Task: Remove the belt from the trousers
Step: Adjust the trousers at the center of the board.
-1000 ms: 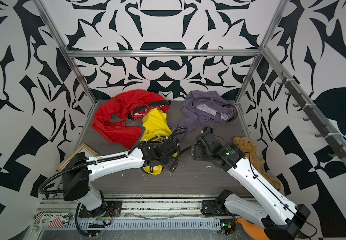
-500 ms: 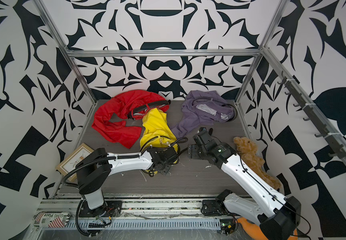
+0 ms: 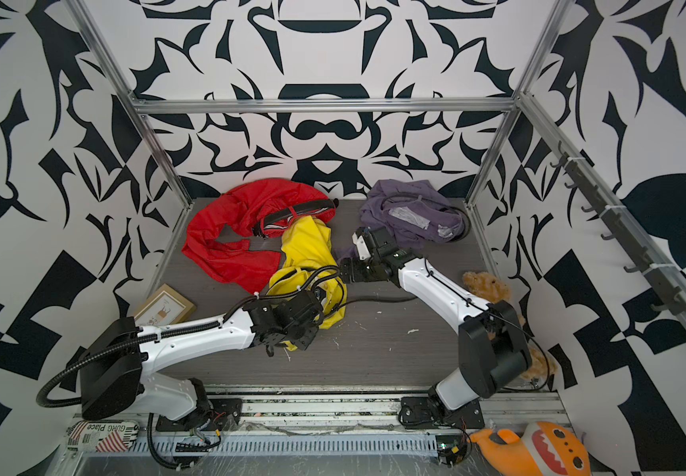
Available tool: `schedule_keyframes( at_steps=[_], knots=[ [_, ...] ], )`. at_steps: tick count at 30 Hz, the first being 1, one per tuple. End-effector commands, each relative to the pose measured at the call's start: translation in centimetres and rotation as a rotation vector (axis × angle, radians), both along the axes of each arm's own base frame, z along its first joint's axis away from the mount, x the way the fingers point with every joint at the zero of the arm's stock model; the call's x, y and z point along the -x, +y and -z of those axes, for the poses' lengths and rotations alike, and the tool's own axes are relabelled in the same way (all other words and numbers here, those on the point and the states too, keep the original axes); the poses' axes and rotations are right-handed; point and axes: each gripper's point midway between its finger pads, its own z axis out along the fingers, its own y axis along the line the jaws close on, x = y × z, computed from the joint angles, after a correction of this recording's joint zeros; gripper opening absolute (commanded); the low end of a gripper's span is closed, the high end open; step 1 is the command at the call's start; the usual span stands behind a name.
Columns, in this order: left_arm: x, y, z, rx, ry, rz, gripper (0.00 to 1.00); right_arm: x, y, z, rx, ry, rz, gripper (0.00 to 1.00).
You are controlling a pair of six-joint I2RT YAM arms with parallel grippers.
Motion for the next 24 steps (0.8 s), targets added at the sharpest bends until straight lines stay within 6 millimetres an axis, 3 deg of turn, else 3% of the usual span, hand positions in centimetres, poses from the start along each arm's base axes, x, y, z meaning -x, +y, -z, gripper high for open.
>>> schedule_keyframes(
  at_steps=[1,8,9,10,12,13,14,16,18,21,24],
  knots=[
    [-0.5,-0.2,-1.2,0.044,-0.034,-0.008,0.00,0.2,3.6,-1.8,-0.081,-0.050,-0.152,0.89],
    [-0.5,0.2,-1.7,0.030,-0.057,0.015,0.00,2.2,7.5,2.2,-0.061,0.053,-0.278,0.86],
    [-0.6,0.3,-2.0,0.027,-0.070,0.023,0.00,2.1,7.7,3.1,-0.026,0.069,-0.280,0.77],
    [-0.8,0.4,-2.4,0.024,-0.090,0.032,0.00,1.7,7.6,4.1,0.012,0.080,-0.268,0.63],
    [-1.4,0.5,-3.6,0.015,-0.139,0.063,0.00,0.1,6.5,4.6,0.058,0.058,-0.206,0.22],
    [-1.9,0.4,-4.7,0.023,-0.163,0.077,0.00,-1.1,5.1,4.1,0.083,0.030,-0.155,0.04],
    [-2.5,0.2,-5.7,0.036,-0.176,0.092,0.00,-2.1,3.6,3.1,0.092,0.009,-0.105,0.00],
    [-4.0,-0.3,-9.0,0.090,-0.195,0.122,0.00,-4.0,-0.4,-1.3,0.074,-0.053,0.011,0.00],
    [-5.0,-1.2,-12.6,0.135,-0.222,0.172,0.00,-4.3,-4.3,-6.0,0.120,-0.123,0.093,0.00],
    [-5.0,-3.3,-16.9,0.164,-0.211,0.296,0.00,-2.4,-9.3,-11.6,0.244,-0.165,0.176,0.00],
    [-3.9,-4.9,-18.8,0.178,-0.111,0.376,0.00,1.3,-11.9,-13.0,0.318,-0.106,0.205,0.00]
  ],
)
